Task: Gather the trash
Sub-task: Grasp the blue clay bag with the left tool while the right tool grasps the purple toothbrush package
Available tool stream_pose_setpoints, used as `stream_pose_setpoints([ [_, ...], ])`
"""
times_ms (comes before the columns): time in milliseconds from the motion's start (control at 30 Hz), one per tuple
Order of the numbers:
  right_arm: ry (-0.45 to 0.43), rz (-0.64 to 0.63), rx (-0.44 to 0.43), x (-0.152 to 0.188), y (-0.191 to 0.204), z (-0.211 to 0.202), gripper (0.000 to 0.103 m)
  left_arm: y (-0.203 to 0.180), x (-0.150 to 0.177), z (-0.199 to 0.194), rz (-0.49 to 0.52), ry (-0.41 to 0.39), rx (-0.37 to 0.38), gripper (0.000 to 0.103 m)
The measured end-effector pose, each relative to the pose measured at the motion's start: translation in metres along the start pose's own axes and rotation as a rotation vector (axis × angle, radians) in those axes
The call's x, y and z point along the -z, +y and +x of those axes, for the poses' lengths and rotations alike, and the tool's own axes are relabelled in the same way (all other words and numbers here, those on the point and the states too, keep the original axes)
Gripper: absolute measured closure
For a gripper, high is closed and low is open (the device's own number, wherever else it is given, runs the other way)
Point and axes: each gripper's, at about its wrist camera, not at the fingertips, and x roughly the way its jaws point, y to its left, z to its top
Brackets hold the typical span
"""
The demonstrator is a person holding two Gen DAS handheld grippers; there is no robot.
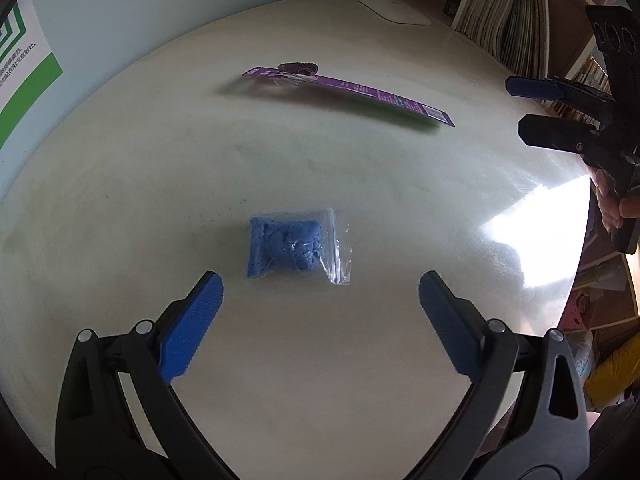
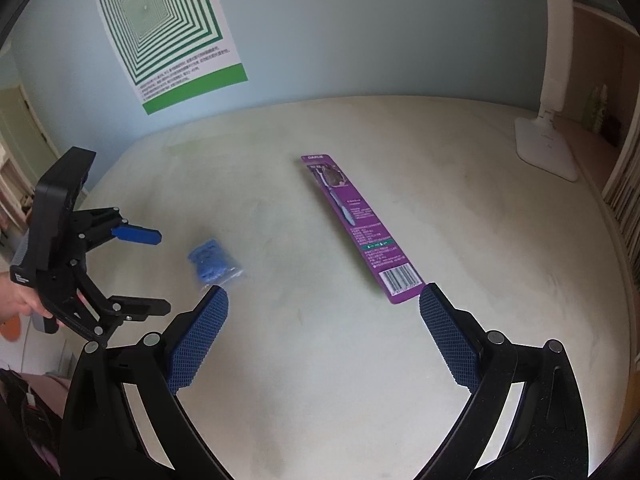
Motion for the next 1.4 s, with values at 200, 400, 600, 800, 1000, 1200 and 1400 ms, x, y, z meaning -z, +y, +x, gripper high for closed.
stream_pose_setpoints([
  [200,0.079,-0.075,-0.022,-0.011,-0.015,0.036,0.008,-0.002,-0.004,0.015,-0.098,0.019,-0.02,0.007],
  [400,0.139,-0.179,-0.029,-0.021,-0.017,0.067,0.008,0.0,-0.007,0.029,-0.176,0.02,-0.049,0.007],
  [600,0.164,-0.284,-0.021,-0.029,-0.016,0.091,0.009,0.013,-0.009,0.04,-0.244,0.026,-0.076,0.009],
  [800,0.195,-0.344,-0.03,-0.039,-0.013,0.113,0.011,0.021,-0.01,0.049,-0.261,0.048,-0.094,0.018],
  [1000,0.219,-0.361,-0.045,-0.042,-0.009,0.125,0.022,0.026,-0.005,0.051,-0.283,0.046,-0.094,0.019],
  [1200,0.223,-0.377,-0.033,-0.042,-0.004,0.132,0.022,0.027,-0.002,0.051,-0.265,0.03,-0.101,0.026],
  [1400,0.236,-0.367,-0.015,-0.032,-0.002,0.128,0.029,0.024,-0.004,0.047,-0.23,0.019,-0.116,0.037],
])
